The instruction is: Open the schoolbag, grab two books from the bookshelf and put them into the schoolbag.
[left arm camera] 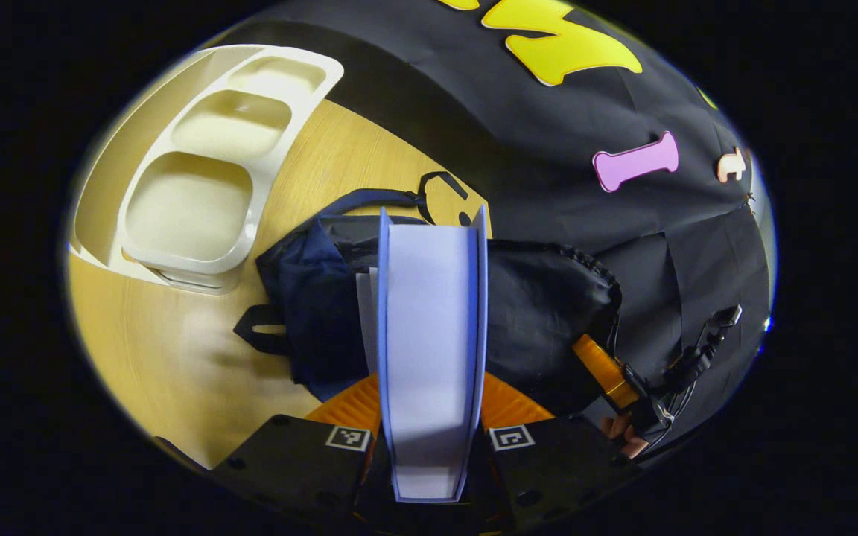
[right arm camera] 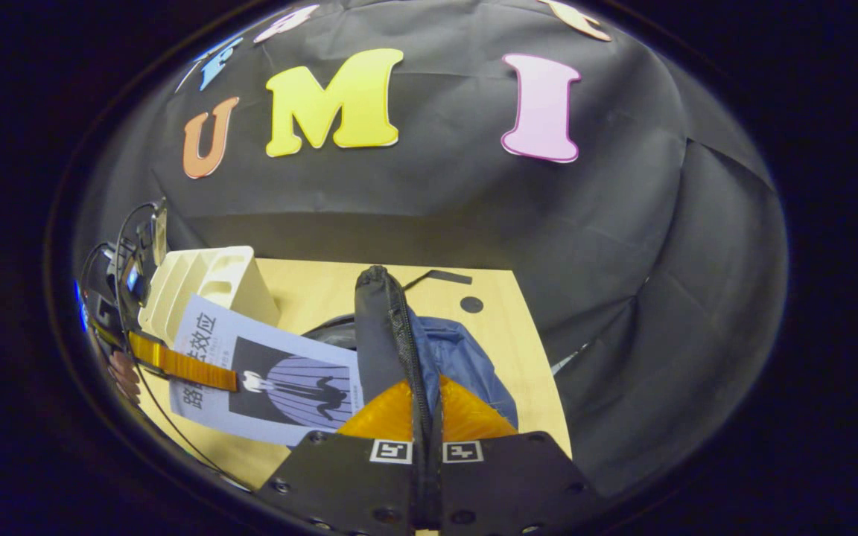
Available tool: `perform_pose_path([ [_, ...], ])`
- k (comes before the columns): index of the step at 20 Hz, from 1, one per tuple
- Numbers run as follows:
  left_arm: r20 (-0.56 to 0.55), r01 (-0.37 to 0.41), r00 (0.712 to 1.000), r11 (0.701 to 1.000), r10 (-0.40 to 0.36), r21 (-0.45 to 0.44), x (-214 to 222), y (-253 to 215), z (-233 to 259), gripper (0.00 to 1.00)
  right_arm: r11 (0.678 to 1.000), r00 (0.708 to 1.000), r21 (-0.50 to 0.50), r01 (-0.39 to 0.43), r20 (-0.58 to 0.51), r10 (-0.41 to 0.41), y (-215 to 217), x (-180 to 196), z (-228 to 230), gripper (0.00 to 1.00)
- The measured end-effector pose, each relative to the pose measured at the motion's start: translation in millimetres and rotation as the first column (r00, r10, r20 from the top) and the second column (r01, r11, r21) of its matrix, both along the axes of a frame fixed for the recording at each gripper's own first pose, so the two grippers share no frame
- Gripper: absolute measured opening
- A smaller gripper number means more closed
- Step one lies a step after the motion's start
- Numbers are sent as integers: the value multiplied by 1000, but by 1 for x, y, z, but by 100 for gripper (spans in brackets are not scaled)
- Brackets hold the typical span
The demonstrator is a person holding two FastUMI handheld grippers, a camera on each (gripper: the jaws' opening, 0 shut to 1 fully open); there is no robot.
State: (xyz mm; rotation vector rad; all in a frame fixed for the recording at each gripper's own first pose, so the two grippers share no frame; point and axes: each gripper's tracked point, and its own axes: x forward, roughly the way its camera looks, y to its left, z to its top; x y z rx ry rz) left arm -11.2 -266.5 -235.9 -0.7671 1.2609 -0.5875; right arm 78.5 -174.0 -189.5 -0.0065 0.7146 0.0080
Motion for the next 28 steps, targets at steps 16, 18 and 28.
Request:
perform_pose_path([
  [16,-71,-50,997,965,33,-256,24,-90,-41,44,997,1000,-74,-29,5,29,-4,14,39,0],
  [18,-92,-57,995,952,30,-299,27,-100,-47,43,996,999,-83,-39,-1,39,-2,15,39,0],
  [28,-114,-62,993,942,25,-329,33,-135,-92,50,992,997,-109,-67,-29,65,6,18,30,0],
])
